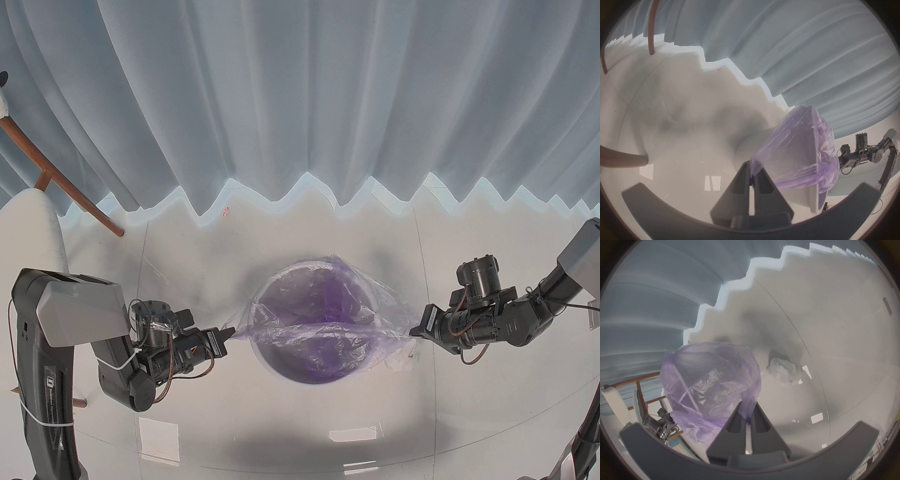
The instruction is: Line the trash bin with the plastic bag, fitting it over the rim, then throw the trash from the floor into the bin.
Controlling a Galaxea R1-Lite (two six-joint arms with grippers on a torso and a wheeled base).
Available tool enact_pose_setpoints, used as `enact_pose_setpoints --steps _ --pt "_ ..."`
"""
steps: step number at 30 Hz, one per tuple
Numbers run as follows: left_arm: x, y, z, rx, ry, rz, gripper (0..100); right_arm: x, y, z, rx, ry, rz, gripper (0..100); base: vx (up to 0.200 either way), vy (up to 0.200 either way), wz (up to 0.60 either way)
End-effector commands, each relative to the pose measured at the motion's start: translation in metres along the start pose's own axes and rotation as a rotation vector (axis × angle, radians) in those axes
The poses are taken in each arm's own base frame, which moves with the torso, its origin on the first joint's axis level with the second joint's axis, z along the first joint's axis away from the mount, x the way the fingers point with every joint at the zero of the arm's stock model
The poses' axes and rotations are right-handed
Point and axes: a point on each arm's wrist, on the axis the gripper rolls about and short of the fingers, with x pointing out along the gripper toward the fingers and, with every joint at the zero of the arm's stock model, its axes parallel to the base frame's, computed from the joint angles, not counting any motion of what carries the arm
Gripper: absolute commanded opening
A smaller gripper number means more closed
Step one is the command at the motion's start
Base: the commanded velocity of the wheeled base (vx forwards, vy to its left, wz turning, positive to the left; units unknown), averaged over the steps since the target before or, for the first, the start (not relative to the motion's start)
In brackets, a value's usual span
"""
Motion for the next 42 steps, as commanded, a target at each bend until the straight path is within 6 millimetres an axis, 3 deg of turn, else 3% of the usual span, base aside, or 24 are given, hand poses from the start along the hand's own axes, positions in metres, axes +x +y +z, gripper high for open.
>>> enact_pose_setpoints --steps 1,8,9,13,24,30,37,42 --pt "-0.004 -0.002 -0.001 0.005 0.008 -0.005 0 -0.012 0.0 -0.007 -0.004 0.018 0.017 0 0.0 0.0 0.0" --pt "-0.029 -0.009 -0.001 0.106 0.042 -0.109 0 -0.037 0.006 -0.04 -0.051 0.075 0.061 0 0.0 0.0 0.0" --pt "-0.035 -0.01 0.0 0.137 0.049 -0.126 0 -0.042 0.009 -0.053 -0.079 0.086 0.083 0 0.0 0.0 0.0" --pt "-0.04 -0.009 -0.009 0.167 0.083 -0.123 0 -0.044 0.006 -0.074 -0.114 0.092 0.095 0 0.0 0.0 0.0" --pt "-0.041 0.014 -0.028 0.218 0.116 -0.075 0 -0.037 -0.02 -0.095 -0.165 0.024 0.082 0 0.0 0.0 0.0" --pt "-0.041 0.018 -0.032 0.209 0.132 -0.065 0 -0.023 -0.032 -0.094 -0.169 -0.016 0.07 0 0.0 0.0 0.0" --pt "-0.047 0.013 -0.038 0.203 0.161 -0.068 0 0.003 -0.047 -0.08 -0.143 -0.11 0.08 0 0.0 0.0 0.0" --pt "-0.048 0.012 -0.039 0.201 0.167 -0.072 0 0.032 -0.051 -0.067 -0.122 -0.163 0.098 0 0.0 0.0 0.0"
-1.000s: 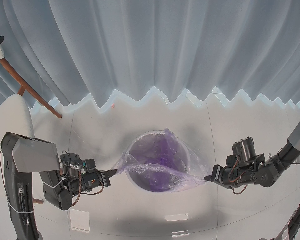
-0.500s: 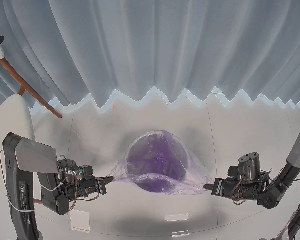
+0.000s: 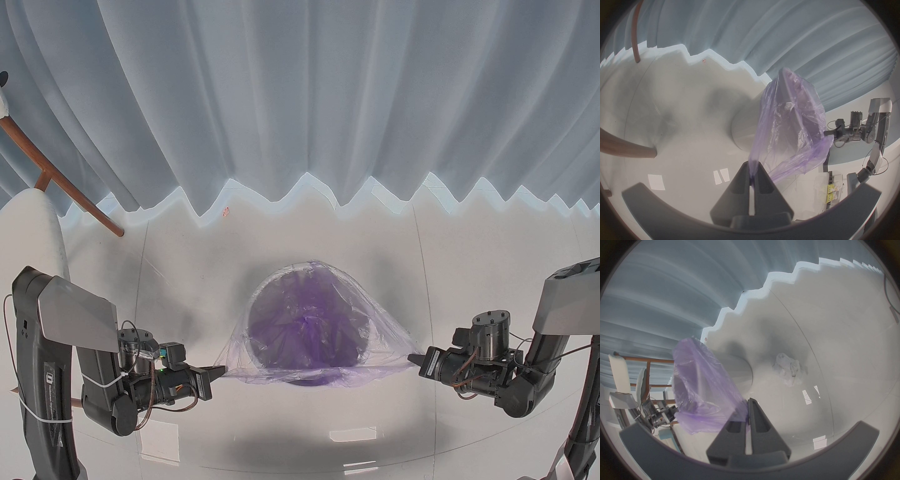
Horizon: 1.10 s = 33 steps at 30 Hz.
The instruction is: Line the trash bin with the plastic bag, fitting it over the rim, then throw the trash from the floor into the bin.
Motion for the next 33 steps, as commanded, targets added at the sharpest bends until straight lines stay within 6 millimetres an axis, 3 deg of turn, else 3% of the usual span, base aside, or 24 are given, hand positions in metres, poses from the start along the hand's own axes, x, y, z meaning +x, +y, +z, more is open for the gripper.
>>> enact_pose_setpoints --steps 1,5,15,16,20,24,25,29,33 --pt "0.0 -0.002 -0.003 -0.003 0.014 -0.004 0 0.035 -0.02 -0.001 0.031 -0.005 -0.032 0 0.0 0.0 0.0" --pt "-0.001 -0.006 -0.006 -0.002 0.029 -0.013 0 0.044 -0.023 0.003 0.034 -0.022 -0.03 0 0.0 0.0 0.0" --pt "0.0 -0.013 -0.005 0.009 0.031 -0.027 0 0.04 -0.021 0.005 0.029 -0.056 -0.007 0 0.0 0.0 0.0" --pt "0.0 -0.013 -0.005 0.008 0.031 -0.027 0 0.04 -0.021 0.006 0.032 -0.058 -0.007 100 0.0 0.0 0.0" --pt "0.001 -0.013 -0.003 0.012 0.021 -0.024 0 0.032 -0.015 0.01 0.086 -0.083 0.016 100 0.0 0.0 0.0" --pt "0.001 -0.014 -0.001 0.014 0.015 -0.026 0 -0.001 -0.002 0.016 0.147 -0.109 0.065 100 0.0 0.0 0.0" --pt "-0.001 -0.016 -0.002 0.016 0.02 -0.03 100 -0.012 0.003 0.018 0.146 -0.123 0.079 100 0.0 0.0 0.0" --pt "-0.005 -0.02 -0.003 0.012 0.028 -0.034 100 -0.048 0.013 0.024 0.155 -0.167 0.116 100 0.0 0.0 0.0" --pt "-0.014 -0.025 0.012 -0.016 -0.021 -0.048 100 -0.083 0.023 0.023 0.161 -0.188 0.174 100 0.0 0.0 0.0"
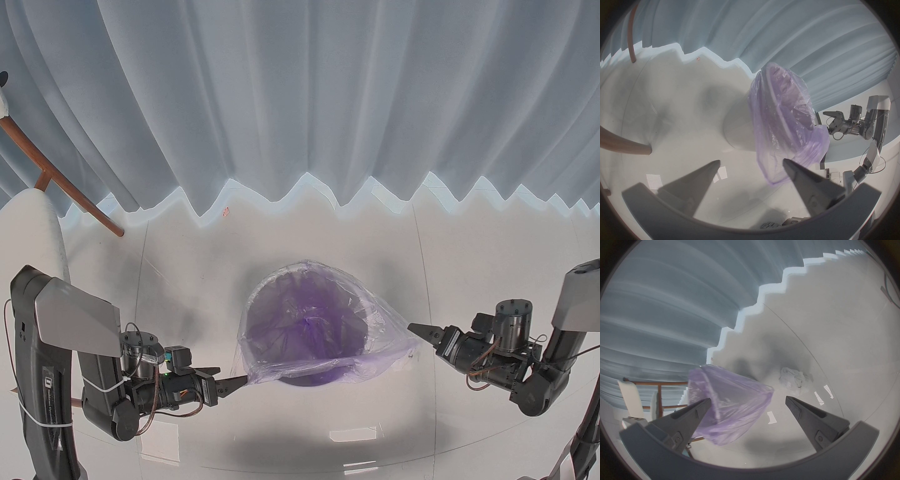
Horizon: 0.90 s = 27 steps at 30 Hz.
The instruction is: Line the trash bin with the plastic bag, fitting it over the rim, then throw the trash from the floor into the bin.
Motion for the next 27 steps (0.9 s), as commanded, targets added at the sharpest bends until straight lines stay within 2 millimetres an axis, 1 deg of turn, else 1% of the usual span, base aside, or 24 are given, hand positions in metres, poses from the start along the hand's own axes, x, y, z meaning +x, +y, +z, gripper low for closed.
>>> enact_pose_setpoints --steps 1,2,3,4,6,7,8,9,11,12,13,15,17,18,19,22,27 --pt "-0.015 -0.01 0.02 -0.029 -0.069 -0.02 100 -0.066 0.029 0.008 0.018 -0.056 0.115 100 0.0 0.0 0.0" --pt "-0.018 -0.012 0.026 -0.034 -0.093 -0.023 100 -0.072 0.033 0.008 0.026 -0.05 0.131 100 0.0 0.0 0.0" --pt "-0.018 -0.012 0.026 -0.034 -0.093 -0.023 100 -0.072 0.033 0.008 0.026 -0.05 0.131 100 0.0 0.0 0.0" --pt "-0.029 -0.018 0.04 -0.041 -0.148 -0.037 100 -0.086 0.044 0.008 0.06 -0.031 0.157 100 0.0 0.0 0.0" --pt "-0.039 -0.026 0.051 -0.05 -0.185 -0.075 100 -0.096 0.053 0.008 0.093 -0.004 0.17 100 0.0 0.0 0.0" --pt "-0.044 -0.031 0.055 -0.057 -0.195 -0.101 100 -0.1 0.059 0.011 0.103 0.008 0.178 100 0.0 0.0 0.0" --pt "-0.045 -0.033 0.056 -0.057 -0.198 -0.107 100 -0.101 0.06 0.011 0.108 0.012 0.179 100 0.0 0.0 0.0" --pt "-0.053 -0.039 0.059 -0.059 -0.208 -0.132 100 -0.108 0.068 0.017 0.127 0.027 0.176 100 0.0 0.0 0.0" --pt "-0.06 -0.043 0.064 -0.048 -0.228 -0.145 100 -0.115 0.077 0.021 0.142 0.058 0.159 100 0.0 0.0 0.0" --pt "-0.06 -0.043 0.064 -0.048 -0.228 -0.145 100 -0.115 0.077 0.021 0.142 0.058 0.159 100 0.0 0.0 0.0" --pt "-0.066 -0.047 0.069 -0.032 -0.258 -0.15 100 -0.119 0.089 0.019 0.151 0.125 0.144 100 0.0 0.0 0.0" --pt "-0.072 -0.051 0.074 -0.017 -0.281 -0.159 100 -0.122 0.098 0.017 0.162 0.187 0.119 100 0.0 0.0 0.0" --pt "-0.077 -0.055 0.078 -0.001 -0.303 -0.17 100 -0.122 0.106 0.016 0.163 0.228 0.11 100 0.0 0.0 0.0" --pt "-0.077 -0.055 0.078 -0.001 -0.303 -0.17 100 -0.122 0.106 0.016 0.163 0.228 0.11 100 0.0 0.0 0.0" --pt "-0.081 -0.059 0.081 0.011 -0.32 -0.181 100 -0.12 0.113 0.015 0.163 0.246 0.125 100 0.0 0.0 0.0" --pt "-0.089 -0.065 0.086 0.03 -0.347 -0.194 100 -0.115 0.119 0.01 0.158 0.278 0.133 100 0.0 0.0 0.0" --pt "-0.108 -0.079 0.09 0.081 -0.366 -0.286 100 -0.092 0.119 -0.006 0.137 0.356 0.079 100 0.0 0.0 0.0"
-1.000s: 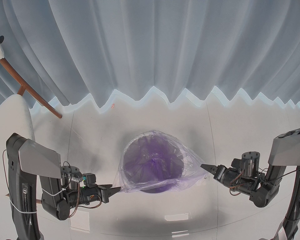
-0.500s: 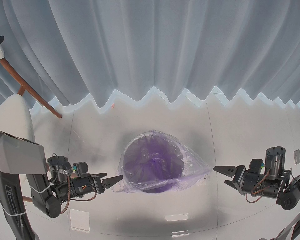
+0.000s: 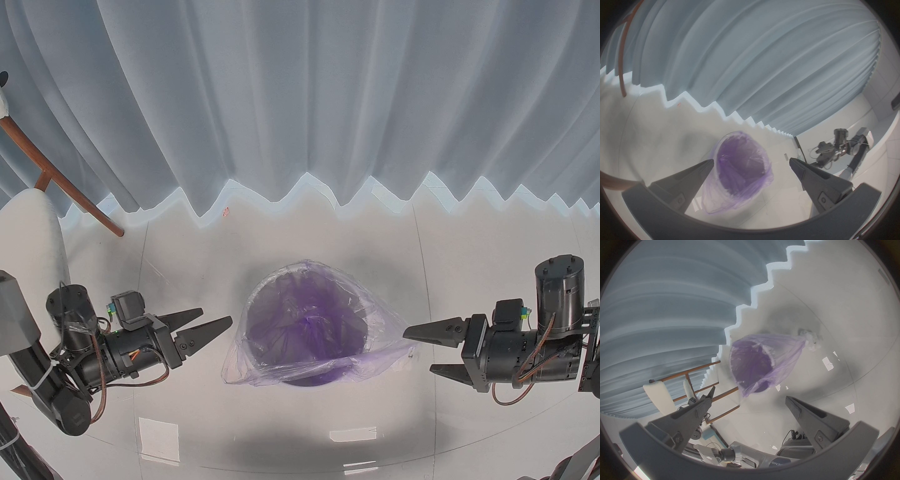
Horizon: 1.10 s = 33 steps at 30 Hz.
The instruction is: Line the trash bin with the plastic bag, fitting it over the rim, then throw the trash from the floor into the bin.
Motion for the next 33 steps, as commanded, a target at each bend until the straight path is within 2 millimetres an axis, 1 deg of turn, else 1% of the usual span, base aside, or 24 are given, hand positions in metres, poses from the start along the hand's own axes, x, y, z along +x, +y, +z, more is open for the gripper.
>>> enact_pose_setpoints --steps 1,2,6,10,11,12,14,20,24,28,30,33 --pt "-0.019 -0.024 0.018 0.061 -0.06 -0.088 100 0.018 0.008 -0.008 -0.021 0.063 -0.006 100 0.0 0.0 0.0" --pt "-0.023 -0.028 0.02 0.07 -0.063 -0.109 100 0.026 0.008 -0.01 -0.026 0.075 -0.01 100 0.0 0.0 0.0" --pt "-0.027 -0.034 0.023 0.092 -0.065 -0.151 100 0.044 0.008 -0.015 -0.04 0.096 -0.006 100 0.0 0.0 0.0" --pt "-0.03 -0.034 0.023 0.106 -0.063 -0.161 100 0.063 0.005 -0.015 -0.041 0.087 -0.04 100 0.0 0.0 0.0" --pt "-0.03 -0.034 0.023 0.107 -0.063 -0.16 100 0.064 0.005 -0.015 -0.042 0.086 -0.042 100 0.0 0.0 0.0" --pt "-0.03 -0.033 0.024 0.12 -0.063 -0.161 100 0.073 0.006 -0.013 -0.044 0.057 -0.053 100 0.0 0.0 0.0" --pt "-0.03 -0.032 0.024 0.13 -0.067 -0.155 100 0.08 0.008 -0.01 -0.048 0.024 -0.046 100 0.0 0.0 0.0" --pt "-0.03 -0.026 0.027 0.133 -0.078 -0.134 100 0.091 0.017 -0.003 -0.047 -0.012 -0.012 100 0.0 0.0 0.0" --pt "-0.029 -0.023 0.026 0.13 -0.074 -0.123 100 0.093 0.019 0.0 -0.022 -0.016 -0.003 100 0.0 0.0 0.0" --pt "-0.029 -0.023 0.025 0.127 -0.067 -0.126 100 0.099 0.028 0.006 0.111 0.007 0.03 100 0.0 0.0 0.0" --pt "-0.029 -0.023 0.024 0.127 -0.066 -0.127 100 0.104 0.026 0.006 0.156 0.039 0.024 100 0.0 0.0 0.0" --pt "-0.028 -0.023 0.023 0.123 -0.061 -0.126 100 0.119 0.015 0.001 0.182 0.089 -0.029 100 0.0 0.0 0.0"
